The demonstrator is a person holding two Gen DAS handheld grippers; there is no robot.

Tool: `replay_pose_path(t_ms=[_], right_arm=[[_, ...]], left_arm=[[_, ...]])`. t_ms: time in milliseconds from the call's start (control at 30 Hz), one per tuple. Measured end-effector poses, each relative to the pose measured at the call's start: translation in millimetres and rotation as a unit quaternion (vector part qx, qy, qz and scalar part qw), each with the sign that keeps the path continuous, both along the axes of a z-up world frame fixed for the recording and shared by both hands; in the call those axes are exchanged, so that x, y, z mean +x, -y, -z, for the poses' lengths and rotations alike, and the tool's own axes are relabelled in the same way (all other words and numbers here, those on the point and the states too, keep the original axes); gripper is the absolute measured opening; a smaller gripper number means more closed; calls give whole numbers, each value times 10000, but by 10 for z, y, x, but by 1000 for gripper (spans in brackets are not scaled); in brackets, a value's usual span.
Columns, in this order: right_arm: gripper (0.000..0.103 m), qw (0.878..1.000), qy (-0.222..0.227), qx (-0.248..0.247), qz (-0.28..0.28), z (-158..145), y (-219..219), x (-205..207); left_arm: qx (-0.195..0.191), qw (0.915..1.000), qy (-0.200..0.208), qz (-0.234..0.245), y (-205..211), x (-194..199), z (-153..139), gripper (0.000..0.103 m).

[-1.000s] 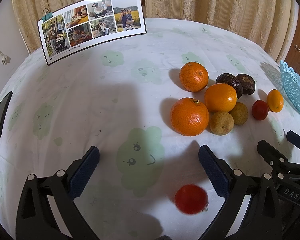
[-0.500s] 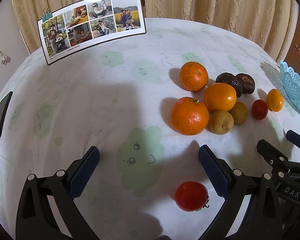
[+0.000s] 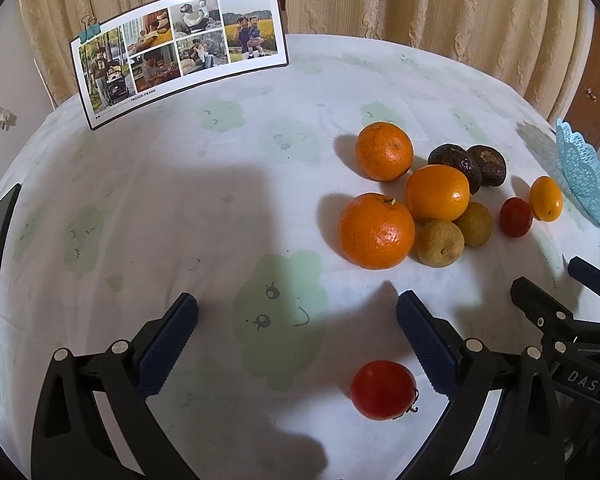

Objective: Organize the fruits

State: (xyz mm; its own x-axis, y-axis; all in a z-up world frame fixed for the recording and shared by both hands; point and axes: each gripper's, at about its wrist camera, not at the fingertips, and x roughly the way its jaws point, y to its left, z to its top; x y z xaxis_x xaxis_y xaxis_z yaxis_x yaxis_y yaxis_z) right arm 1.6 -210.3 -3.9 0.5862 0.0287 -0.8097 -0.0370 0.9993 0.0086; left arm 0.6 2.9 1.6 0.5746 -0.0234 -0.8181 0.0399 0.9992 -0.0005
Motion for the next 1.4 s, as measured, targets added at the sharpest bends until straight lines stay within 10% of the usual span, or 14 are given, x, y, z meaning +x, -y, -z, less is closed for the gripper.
replay_pose_path(t_ms=[867, 1400], right_arm=[[101, 9919, 790, 993, 5, -271, 418, -178], [101, 9916, 809, 1001, 113, -328, 597, -77]], left_arm=[[-70, 9966, 709, 416, 61, 20, -297, 96], [-676, 9926, 284, 963, 164, 222, -100, 39]])
